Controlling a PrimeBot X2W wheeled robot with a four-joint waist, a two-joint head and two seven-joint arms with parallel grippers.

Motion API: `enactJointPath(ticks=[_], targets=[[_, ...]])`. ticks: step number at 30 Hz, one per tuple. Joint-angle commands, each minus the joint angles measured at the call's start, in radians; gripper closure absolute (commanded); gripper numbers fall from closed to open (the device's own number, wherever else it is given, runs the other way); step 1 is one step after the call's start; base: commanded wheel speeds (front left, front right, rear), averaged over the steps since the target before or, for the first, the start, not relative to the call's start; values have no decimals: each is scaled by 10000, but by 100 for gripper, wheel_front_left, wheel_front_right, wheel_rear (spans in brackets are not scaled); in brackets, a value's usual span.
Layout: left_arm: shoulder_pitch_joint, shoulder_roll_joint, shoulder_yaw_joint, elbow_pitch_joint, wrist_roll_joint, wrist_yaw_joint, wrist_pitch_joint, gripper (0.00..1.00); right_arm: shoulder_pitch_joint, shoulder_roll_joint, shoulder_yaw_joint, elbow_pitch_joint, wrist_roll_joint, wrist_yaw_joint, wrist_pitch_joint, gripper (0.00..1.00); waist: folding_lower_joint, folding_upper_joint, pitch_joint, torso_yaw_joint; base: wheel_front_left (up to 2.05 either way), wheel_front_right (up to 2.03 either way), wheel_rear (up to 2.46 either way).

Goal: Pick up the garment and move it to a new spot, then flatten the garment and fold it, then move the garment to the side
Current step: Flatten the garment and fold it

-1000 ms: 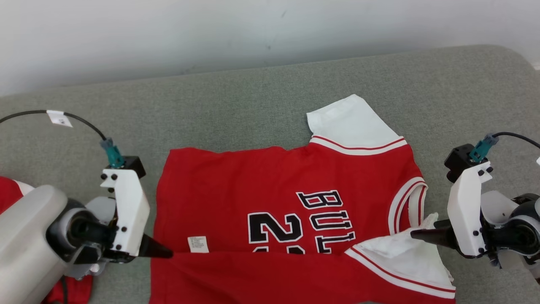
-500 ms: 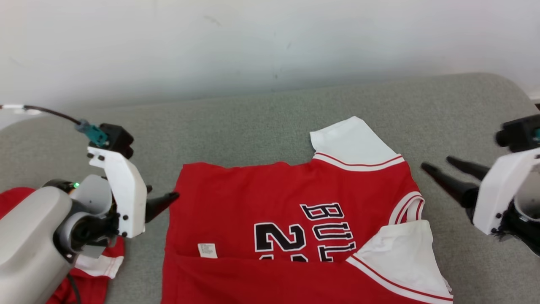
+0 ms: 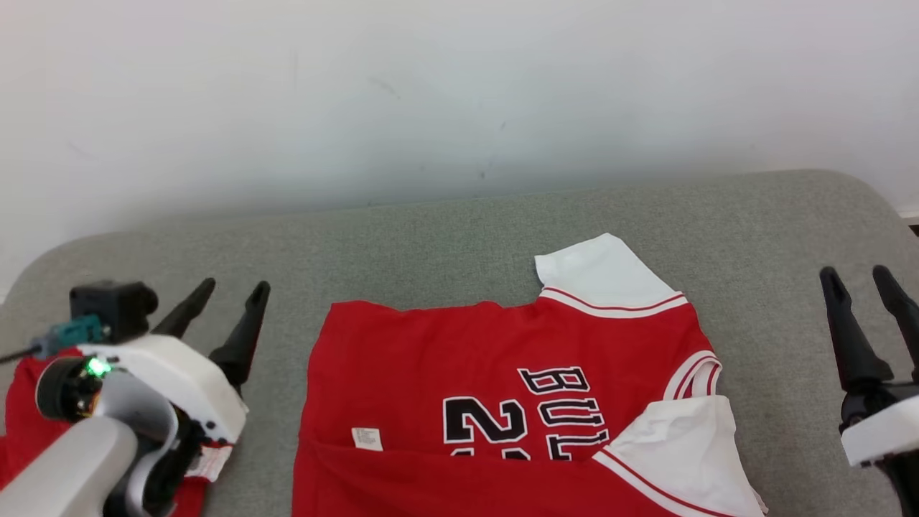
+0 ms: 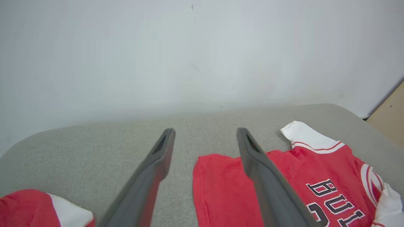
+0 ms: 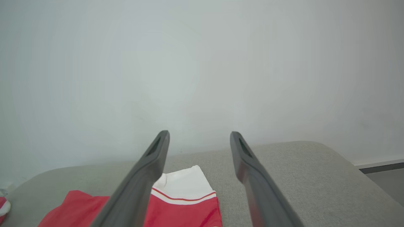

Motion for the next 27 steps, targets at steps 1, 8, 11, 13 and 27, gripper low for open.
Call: enactJointPath(ticks=[1, 8, 11, 13, 27], targets=[[648, 54, 127, -333, 336, 284, -783, 0, 704, 427, -416, -475, -576, 1, -464, 0, 0, 0, -67, 48, 0, 0, 0], [2258, -145, 332, -1218, 1043, 1284, -2652, 0, 2336, 1706, -1112, -1492, -1664, 1, -1566, 0, 0, 0, -8, 92, 0, 0, 0], [3002, -508, 482, -1485, 1394, 1768, -2971, 0, 2958, 2136, -1166, -1413, -1631, 1, -1957, 0, 0, 0, 42, 125, 0, 0, 0], [3402, -855, 522, -1545, 1603, 1925, -3042, 0, 3421, 2268, -1282, -1229, -1564, 1, -2291, 0, 0, 0, 110, 197, 0, 0, 0], [4832, -2683, 1344, -681, 3194, 1062, -3075, 0, 3820, 2279, -752, 1335, -1463, -1, -2355, 0, 0, 0, 338, 202, 0, 0, 0]])
